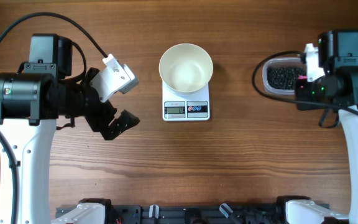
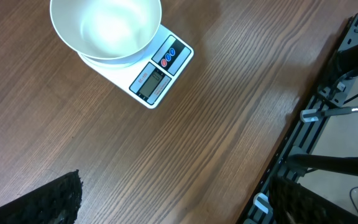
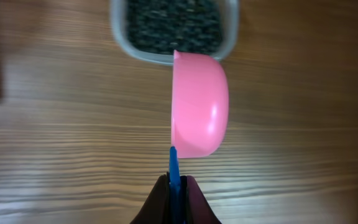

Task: Scoop item into bowl and weigh 150g on scale
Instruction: 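Move the pink scoop right and lower it into the bean tub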

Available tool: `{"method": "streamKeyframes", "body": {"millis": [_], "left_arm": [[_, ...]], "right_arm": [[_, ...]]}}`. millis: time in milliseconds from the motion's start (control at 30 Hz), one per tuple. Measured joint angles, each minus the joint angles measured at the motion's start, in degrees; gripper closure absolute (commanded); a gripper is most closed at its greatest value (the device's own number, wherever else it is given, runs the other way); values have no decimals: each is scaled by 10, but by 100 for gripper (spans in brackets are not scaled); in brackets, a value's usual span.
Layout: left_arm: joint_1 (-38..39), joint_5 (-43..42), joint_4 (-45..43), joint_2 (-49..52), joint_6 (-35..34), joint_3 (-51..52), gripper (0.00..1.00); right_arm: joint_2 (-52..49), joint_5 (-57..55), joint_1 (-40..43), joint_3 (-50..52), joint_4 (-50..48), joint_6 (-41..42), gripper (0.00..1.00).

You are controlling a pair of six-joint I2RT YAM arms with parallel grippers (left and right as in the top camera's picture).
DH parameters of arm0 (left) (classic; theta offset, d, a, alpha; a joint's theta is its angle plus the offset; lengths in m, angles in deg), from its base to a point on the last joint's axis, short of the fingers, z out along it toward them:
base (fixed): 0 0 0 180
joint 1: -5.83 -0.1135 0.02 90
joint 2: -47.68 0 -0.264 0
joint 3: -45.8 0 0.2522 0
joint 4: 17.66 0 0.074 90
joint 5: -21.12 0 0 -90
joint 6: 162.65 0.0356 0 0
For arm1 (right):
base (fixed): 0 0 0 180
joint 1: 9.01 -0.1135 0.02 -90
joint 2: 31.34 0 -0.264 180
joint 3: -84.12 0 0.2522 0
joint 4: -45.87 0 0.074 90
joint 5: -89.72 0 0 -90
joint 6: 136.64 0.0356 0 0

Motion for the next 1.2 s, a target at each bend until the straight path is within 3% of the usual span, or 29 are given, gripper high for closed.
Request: {"method": "streamKeyframes", "body": {"millis": [567, 1200], "left_arm": [[0, 0, 0, 0, 0, 0, 0], [0, 0, 0, 0, 0, 0, 0]], "right_arm": [[-154, -21, 6, 0, -129, -47, 96], [-208, -62, 6, 0, -149, -84, 96]]}}
